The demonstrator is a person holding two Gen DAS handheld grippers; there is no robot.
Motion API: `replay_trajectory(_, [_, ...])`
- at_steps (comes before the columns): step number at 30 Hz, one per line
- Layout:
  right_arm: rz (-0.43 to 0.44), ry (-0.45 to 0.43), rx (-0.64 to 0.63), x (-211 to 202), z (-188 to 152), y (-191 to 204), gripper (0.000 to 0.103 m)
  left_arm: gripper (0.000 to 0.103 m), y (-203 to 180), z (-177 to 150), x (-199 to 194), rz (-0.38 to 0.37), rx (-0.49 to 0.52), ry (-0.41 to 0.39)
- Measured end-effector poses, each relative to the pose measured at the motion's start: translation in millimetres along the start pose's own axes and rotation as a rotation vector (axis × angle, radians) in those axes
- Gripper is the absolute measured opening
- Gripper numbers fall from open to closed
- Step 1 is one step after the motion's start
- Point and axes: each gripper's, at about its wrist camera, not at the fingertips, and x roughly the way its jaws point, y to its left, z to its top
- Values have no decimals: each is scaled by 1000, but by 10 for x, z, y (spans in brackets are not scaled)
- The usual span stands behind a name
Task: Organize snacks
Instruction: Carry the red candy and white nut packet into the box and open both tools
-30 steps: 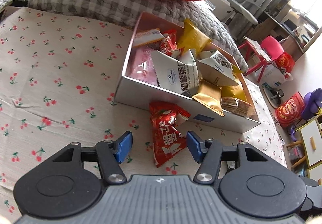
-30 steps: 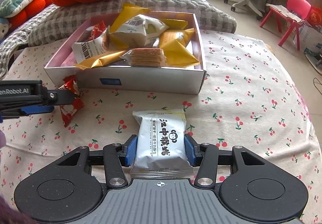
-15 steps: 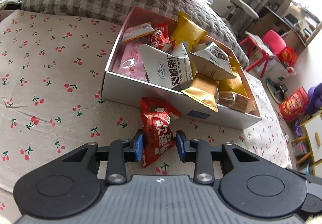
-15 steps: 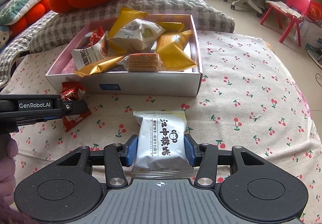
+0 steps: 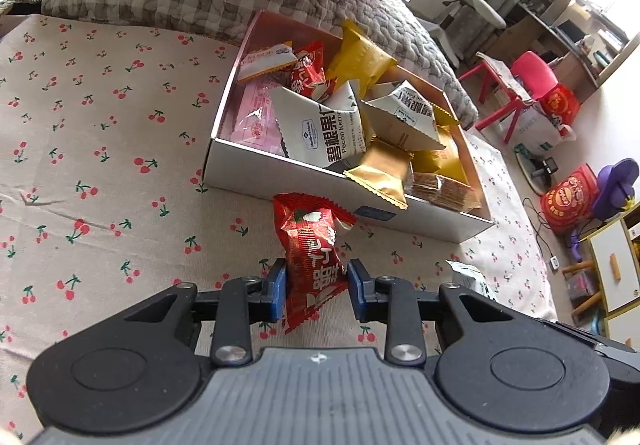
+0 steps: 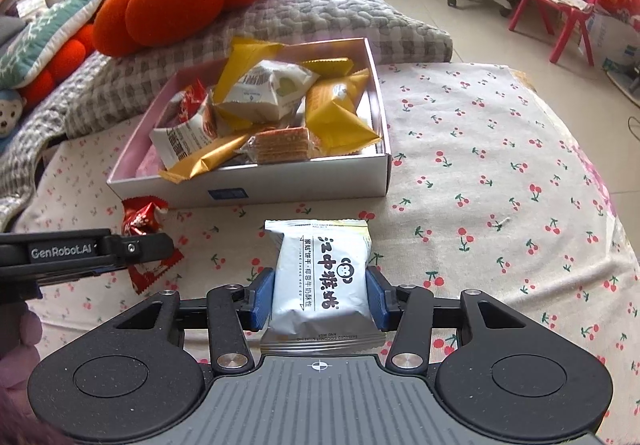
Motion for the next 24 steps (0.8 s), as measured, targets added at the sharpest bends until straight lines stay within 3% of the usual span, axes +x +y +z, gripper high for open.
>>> replay_trajectory(10, [35,-30,66,-189,46,-74,47,28,43,2,-193,14,3,-5])
replay_trajectory(24, [81,-132,179,-311,266,-154,47,28,-57,159,-332,26,58,-118])
